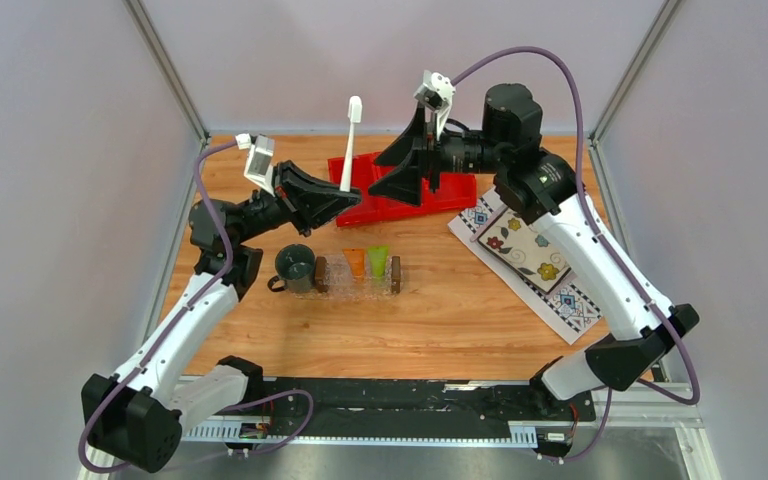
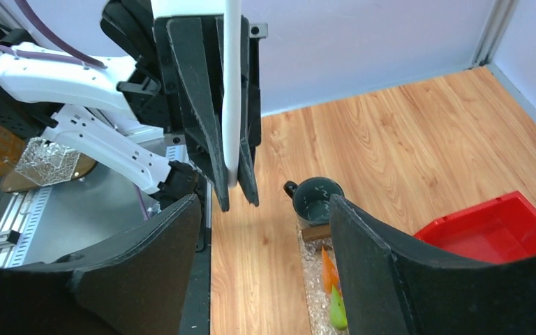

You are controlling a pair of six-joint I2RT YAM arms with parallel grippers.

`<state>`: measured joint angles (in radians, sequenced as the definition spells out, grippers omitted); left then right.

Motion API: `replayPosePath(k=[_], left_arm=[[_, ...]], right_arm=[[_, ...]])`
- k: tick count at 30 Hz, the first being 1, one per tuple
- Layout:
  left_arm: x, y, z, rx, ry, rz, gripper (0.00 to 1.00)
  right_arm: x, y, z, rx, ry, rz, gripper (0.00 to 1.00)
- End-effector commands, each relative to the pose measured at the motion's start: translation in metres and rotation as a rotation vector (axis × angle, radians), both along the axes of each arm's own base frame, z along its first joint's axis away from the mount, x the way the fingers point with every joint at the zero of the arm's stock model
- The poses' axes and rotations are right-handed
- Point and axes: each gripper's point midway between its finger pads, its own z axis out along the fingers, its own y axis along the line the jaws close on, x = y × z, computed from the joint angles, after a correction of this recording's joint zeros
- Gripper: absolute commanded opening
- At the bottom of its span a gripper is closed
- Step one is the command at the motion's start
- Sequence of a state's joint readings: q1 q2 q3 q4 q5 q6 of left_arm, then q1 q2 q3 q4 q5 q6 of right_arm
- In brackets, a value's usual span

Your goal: Prepare toiletry sets of a toothbrush and toothpaste on the tray

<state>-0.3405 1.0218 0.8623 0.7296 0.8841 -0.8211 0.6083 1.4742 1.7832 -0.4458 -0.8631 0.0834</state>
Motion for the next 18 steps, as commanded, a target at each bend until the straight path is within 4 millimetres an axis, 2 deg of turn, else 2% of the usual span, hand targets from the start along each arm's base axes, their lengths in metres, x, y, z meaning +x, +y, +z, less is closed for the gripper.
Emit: replayPosePath(k=[1, 11, 15, 16, 18], left_arm=[[-0.021, -0.001, 0.011, -0.036, -0.069, -0.055, 0.0], [-0.018, -0.004, 0.006, -0.046, -0.069, -0.034, 0.0], [-0.018, -0.003, 0.005, -0.046, -0.074, -0.023, 0.0], [-0.017, -0.003, 0.004, -0.045, -0.071, -0.022, 0.0], [-0.016, -0.003, 0.003, -0.042, -0.07, -0.016, 0.0]], right_arm=[[-0.009, 0.007, 0.029, 0.076, -0.039, 0.06, 0.71], [-0.013, 0.028, 0.025, 0.072, -0.015, 0.104, 0.64], [-0.014, 0.033, 0.023, 0.068, -0.009, 0.117, 0.54], [-0.014, 0.034, 0.022, 0.065, -0.004, 0.12, 0.48], [-0.015, 0.035, 0.021, 0.065, -0.002, 0.126, 0.42]])
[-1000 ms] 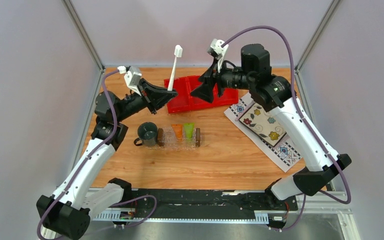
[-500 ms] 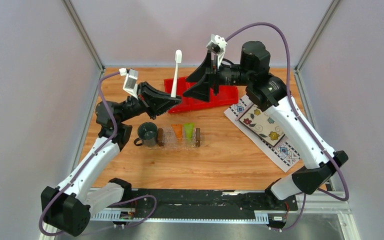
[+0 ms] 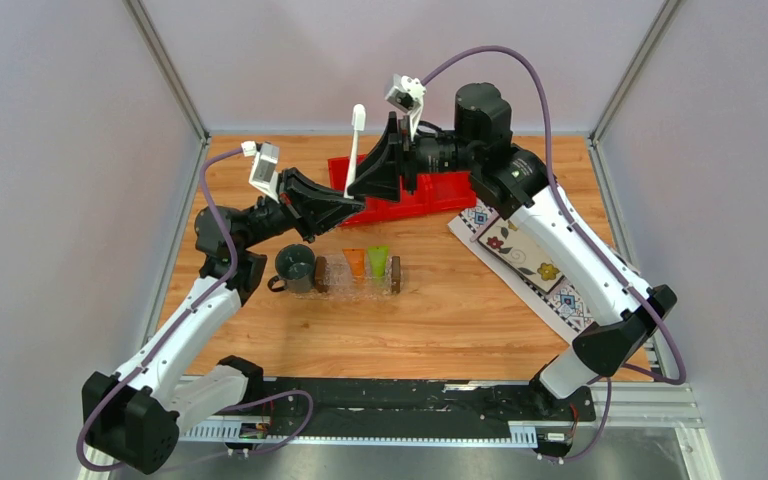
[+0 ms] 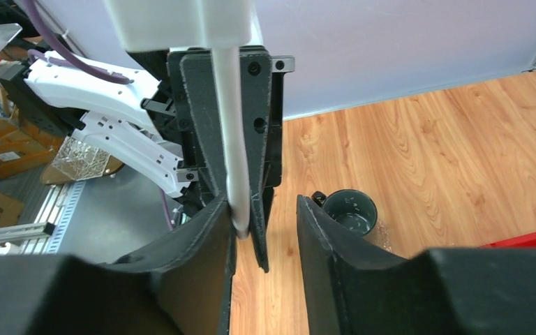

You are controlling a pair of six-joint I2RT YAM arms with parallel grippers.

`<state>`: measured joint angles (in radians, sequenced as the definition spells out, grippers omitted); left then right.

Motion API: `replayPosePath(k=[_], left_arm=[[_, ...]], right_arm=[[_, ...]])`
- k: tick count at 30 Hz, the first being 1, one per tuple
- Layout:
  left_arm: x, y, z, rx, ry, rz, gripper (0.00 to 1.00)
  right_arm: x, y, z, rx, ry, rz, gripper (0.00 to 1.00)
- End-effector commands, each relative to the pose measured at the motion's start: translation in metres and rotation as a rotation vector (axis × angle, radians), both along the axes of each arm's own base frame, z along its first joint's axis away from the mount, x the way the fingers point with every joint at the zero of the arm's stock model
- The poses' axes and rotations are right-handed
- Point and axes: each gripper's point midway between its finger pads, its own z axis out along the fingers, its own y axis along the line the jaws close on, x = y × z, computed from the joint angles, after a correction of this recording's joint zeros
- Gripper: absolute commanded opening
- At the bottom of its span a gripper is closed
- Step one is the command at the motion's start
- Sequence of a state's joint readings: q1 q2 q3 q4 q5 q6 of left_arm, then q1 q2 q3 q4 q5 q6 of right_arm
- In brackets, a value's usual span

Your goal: Prepare toiletry sets of a toothbrush and toothpaste on the tray

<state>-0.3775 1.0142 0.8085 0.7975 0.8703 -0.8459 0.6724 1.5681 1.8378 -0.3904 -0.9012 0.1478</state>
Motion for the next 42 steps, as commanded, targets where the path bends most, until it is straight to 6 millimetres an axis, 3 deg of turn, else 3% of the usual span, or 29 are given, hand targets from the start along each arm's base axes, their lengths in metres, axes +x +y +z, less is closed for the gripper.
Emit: replayPosePath(k=[1, 7, 10, 13, 19, 23, 28, 29, 36, 42], left_arm=[[-0.005, 0.003, 0.01, -0.021, -0.075, 0.022, 0.0], [-0.002, 0.004, 0.009, -0.016, -0.085, 0.041, 0.0], [0.0, 0.004, 0.004, 0.015, -0.091, 0.059, 0.09], [0.003, 0.005, -0.006, 0.064, -0.092, 0.084, 0.24], [0.009, 0.007, -0.028, 0.202, -0.094, 0.121, 0.5], [0.017, 0.014, -0.046, 0.319, -0.082, 0.174, 0.57], [0.011, 0.027, -0.043, 0.407, -0.137, 0.204, 0.6], [0.009, 0.03, -0.051, 0.454, -0.145, 0.2, 0.6], [-0.008, 0.035, -0.014, 0.462, -0.229, 0.19, 0.61], [0.004, 0.036, 0.008, 0.43, -0.265, 0.249, 0.62]], right_arm=[[-0.008, 0.001, 0.024, 0.053, -0.056, 0.028, 0.37], [-0.013, 0.003, 0.02, 0.041, -0.056, 0.043, 0.16], [-0.014, 0.002, 0.019, 0.035, -0.063, 0.036, 0.08], [-0.014, -0.002, 0.022, 0.031, -0.081, 0.017, 0.02], [-0.009, -0.009, 0.018, 0.004, -0.116, -0.041, 0.0], [-0.005, -0.013, 0.014, -0.02, -0.137, -0.074, 0.0], [0.002, -0.02, -0.003, -0.093, -0.162, -0.114, 0.0], [0.002, -0.021, -0.006, -0.104, -0.173, -0.113, 0.0], [0.0, -0.022, -0.033, -0.164, -0.15, -0.095, 0.0], [-0.009, -0.019, -0.051, -0.204, -0.158, -0.051, 0.0]])
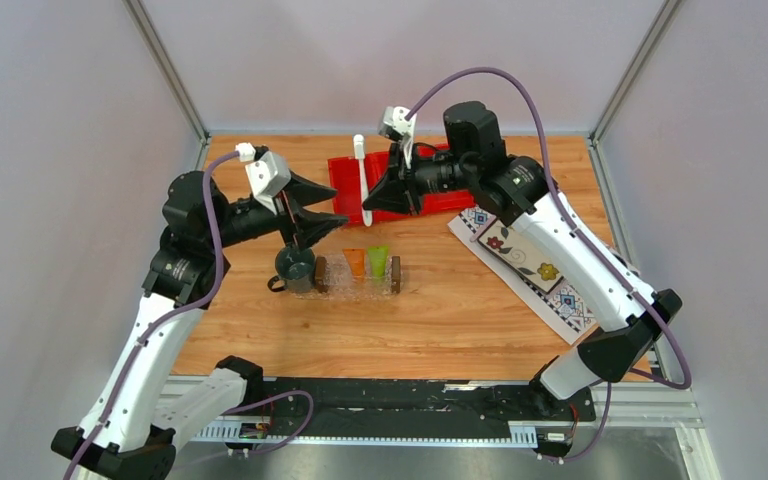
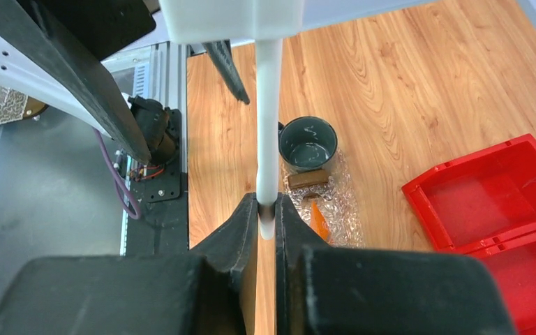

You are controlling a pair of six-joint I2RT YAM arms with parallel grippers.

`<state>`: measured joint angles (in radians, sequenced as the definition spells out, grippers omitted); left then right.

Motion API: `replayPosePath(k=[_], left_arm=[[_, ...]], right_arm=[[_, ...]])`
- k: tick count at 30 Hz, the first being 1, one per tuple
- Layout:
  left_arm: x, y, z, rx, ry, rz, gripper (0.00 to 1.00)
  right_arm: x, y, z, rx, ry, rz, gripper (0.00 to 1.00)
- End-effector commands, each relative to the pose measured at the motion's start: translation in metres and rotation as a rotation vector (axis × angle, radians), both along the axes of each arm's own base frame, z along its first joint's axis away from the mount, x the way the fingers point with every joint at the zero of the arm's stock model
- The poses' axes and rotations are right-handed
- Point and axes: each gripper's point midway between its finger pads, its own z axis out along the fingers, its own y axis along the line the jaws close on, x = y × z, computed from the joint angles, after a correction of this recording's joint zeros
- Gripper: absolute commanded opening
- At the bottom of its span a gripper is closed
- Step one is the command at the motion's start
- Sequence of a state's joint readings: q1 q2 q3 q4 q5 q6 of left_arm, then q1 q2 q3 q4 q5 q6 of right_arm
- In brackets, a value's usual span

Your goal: Prepare toiletry sets of a toothbrush and toothpaste on the tray

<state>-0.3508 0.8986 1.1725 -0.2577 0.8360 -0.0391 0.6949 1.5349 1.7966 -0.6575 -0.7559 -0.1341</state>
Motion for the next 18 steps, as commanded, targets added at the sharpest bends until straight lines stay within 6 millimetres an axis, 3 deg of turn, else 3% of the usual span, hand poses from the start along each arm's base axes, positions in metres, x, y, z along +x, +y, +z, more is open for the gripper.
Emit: replayPosePath(k=[1, 8, 18], left_arm=[[0.009, 0.001, 0.017, -0.017, -0.04, 0.032, 0.62], [0.026, -0.005, 0.028, -0.076, -0.05, 0.038, 0.64], [0.031, -0.014, 0.033, -0.16, -0.02, 0.002, 0.6]], right_arm=[[-0.017, -0.002, 0.0, -0.007, -0.061, 0.044, 0.0], [-0.027, 0.004, -0.009, -0.02, -0.066, 0.084, 0.0], [-0.03, 0.007, -0.012, -0.013, -0.062, 0.102, 0.0]])
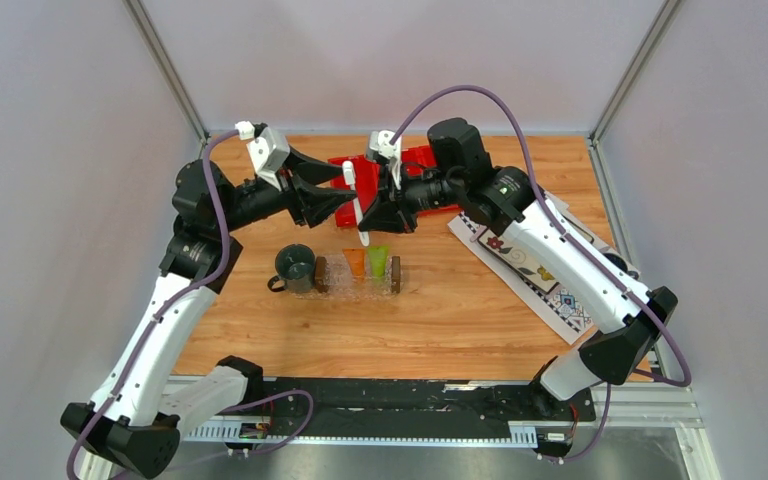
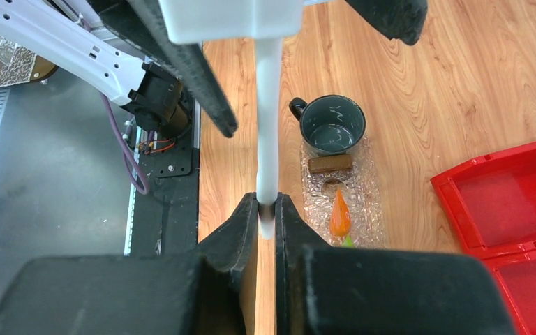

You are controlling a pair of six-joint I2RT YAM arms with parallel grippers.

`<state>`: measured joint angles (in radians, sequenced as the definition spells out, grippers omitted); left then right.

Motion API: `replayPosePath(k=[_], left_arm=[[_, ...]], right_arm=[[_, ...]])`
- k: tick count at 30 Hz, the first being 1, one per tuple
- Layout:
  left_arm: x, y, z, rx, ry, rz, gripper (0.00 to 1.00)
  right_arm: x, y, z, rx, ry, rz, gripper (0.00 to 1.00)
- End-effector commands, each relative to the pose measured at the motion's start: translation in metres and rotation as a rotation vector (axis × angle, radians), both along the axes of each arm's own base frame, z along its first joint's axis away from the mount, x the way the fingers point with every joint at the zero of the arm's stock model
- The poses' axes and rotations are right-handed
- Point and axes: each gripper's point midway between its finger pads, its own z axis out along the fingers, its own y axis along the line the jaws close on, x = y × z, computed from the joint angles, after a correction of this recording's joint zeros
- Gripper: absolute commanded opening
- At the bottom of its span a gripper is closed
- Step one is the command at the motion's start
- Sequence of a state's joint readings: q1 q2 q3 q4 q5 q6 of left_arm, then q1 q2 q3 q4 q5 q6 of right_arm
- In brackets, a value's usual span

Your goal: Prepare toiletry sets of a toothbrush and toothpaste on the tray

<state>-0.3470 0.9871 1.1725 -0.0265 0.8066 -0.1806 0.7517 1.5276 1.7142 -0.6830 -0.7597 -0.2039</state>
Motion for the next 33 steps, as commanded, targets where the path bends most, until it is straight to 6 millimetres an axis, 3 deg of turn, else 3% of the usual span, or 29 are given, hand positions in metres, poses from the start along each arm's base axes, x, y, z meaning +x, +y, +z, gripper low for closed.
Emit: replayPosePath(k=[1, 13, 16, 17, 20, 22, 29, 33], left_arm=[[-0.001, -0.004, 0.012, -0.062, -0.014, -0.028, 0.59], [-0.003, -0.008, 0.004, -0.091, 0.016, -0.068, 0.43], [-0.003, -0.009, 0.004, -0.093, 0.022, -0.073, 0.28], [-0.003, -0.009, 0.004, -0.093, 0.024, -0.074, 0.17], [-0.002, -0.009, 0.003, -0.096, 0.038, -0.072, 0.0], [-0.002, -0.009, -0.001, -0.088, 0.042, -0.068, 0.0], [0.005, 0.004, -0.018, -0.06, 0.015, 0.022, 0.0], [0.017, 0.023, -0.03, -0.044, -0.008, 0.113, 0.0]], right_arm=[[-0.007, -0.002, 0.022, 0.058, -0.069, 0.023, 0.0], [-0.01, 0.001, 0.019, 0.053, -0.065, 0.029, 0.0], [-0.009, 0.001, 0.017, 0.05, -0.065, 0.027, 0.0], [-0.009, 0.001, 0.017, 0.05, -0.065, 0.027, 0.0], [-0.008, 0.001, 0.015, 0.047, -0.064, 0.026, 0.01], [-0.008, 0.001, 0.012, 0.039, -0.06, 0.022, 0.06], [-0.003, -0.009, 0.012, 0.011, -0.105, -0.026, 0.44], [0.003, -0.019, 0.009, -0.01, -0.138, -0.067, 0.53]])
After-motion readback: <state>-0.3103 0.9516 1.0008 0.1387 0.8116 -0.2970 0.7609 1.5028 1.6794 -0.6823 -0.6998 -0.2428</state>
